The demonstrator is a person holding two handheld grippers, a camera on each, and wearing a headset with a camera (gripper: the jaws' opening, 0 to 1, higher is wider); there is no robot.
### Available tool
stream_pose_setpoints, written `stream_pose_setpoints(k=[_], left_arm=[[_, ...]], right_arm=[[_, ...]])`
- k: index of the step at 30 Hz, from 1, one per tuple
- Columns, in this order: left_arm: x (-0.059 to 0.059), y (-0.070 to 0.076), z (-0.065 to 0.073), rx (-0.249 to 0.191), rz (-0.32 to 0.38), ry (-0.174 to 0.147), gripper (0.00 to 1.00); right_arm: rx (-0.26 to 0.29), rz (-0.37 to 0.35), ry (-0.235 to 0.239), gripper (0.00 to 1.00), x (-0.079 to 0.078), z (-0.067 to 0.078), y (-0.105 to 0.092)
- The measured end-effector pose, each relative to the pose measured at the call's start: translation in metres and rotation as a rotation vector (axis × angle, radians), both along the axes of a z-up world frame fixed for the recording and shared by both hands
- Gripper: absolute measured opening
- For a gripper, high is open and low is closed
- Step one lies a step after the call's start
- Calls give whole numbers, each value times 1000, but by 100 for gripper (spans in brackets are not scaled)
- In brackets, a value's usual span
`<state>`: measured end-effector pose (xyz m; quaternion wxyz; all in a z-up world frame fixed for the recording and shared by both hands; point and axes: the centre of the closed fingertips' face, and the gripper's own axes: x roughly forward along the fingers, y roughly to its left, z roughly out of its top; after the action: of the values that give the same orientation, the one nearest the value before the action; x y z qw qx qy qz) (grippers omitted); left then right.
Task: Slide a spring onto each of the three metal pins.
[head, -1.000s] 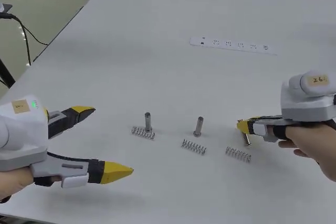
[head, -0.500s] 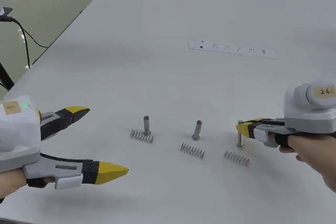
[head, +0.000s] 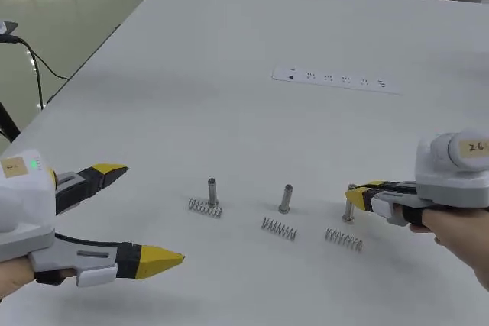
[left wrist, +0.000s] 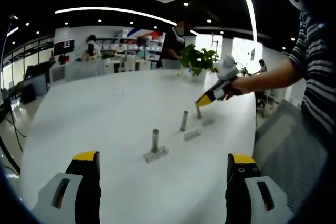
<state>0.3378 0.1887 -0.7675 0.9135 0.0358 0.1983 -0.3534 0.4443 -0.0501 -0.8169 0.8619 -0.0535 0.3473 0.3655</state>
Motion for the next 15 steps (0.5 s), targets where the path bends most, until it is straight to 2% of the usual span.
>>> stream_pose_setpoints(k=[15], left_arm=[[1, -3, 2, 6, -8, -4, 98]], right_arm=[[-9, 2, -30, 5, -9, 2, -7]])
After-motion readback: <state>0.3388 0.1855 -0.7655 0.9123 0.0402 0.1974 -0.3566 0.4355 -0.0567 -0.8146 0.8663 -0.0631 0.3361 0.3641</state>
